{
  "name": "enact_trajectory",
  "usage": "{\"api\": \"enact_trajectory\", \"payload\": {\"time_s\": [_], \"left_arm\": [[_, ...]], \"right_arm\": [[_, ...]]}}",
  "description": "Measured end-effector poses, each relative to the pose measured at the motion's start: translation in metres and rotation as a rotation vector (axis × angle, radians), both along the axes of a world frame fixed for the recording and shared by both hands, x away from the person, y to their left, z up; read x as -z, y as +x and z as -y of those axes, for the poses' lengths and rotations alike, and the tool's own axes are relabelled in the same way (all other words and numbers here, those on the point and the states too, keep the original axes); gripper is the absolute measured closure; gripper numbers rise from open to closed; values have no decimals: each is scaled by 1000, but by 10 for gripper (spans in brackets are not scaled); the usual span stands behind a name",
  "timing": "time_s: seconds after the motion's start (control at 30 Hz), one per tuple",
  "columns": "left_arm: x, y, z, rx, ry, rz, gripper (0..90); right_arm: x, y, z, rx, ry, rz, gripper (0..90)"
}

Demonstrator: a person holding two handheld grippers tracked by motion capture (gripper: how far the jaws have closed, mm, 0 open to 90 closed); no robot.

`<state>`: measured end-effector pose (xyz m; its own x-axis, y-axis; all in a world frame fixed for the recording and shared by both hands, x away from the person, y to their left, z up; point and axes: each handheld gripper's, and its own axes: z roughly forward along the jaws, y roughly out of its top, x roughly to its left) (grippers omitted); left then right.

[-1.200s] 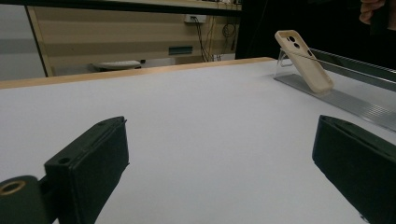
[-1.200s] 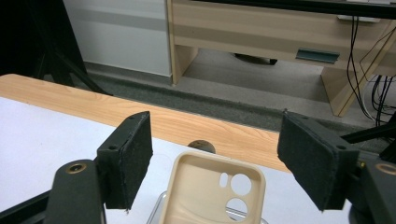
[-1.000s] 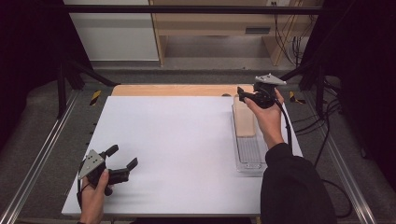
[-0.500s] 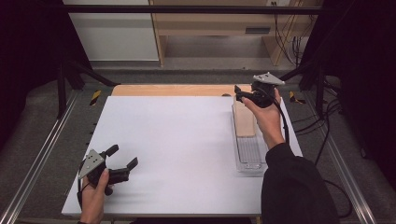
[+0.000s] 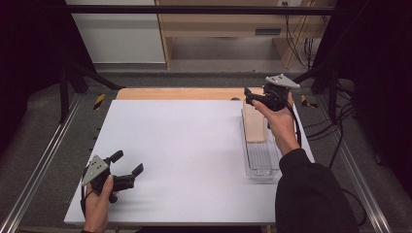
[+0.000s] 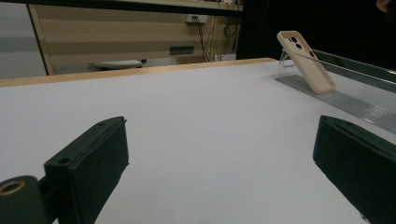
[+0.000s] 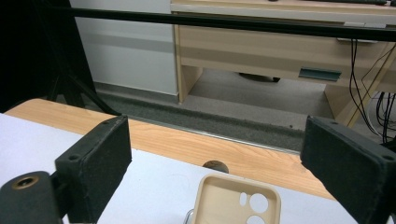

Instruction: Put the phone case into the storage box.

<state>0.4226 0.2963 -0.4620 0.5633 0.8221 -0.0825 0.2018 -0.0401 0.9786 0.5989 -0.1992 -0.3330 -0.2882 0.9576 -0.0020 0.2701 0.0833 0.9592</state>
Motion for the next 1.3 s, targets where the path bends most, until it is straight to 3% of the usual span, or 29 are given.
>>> {"api": "enact_trajectory", "payload": {"time_s": [0.63,0.87,1.17,1.3], "left_arm": [[0,0,-1,4,-1,2,30],[-1,-1,0,12,2,6,30],[-1,-1,0,9,-3,8,30],[-1,-1,0,7,-1,9,29]], "right_arm": [[-5,-12,-6,-36,-30,12,32],[-6,-20,-5,-91,20,2,27],[-5,-28,-2,-74,43,7,27],[-8,-30,1,-65,77,18,26]]}}
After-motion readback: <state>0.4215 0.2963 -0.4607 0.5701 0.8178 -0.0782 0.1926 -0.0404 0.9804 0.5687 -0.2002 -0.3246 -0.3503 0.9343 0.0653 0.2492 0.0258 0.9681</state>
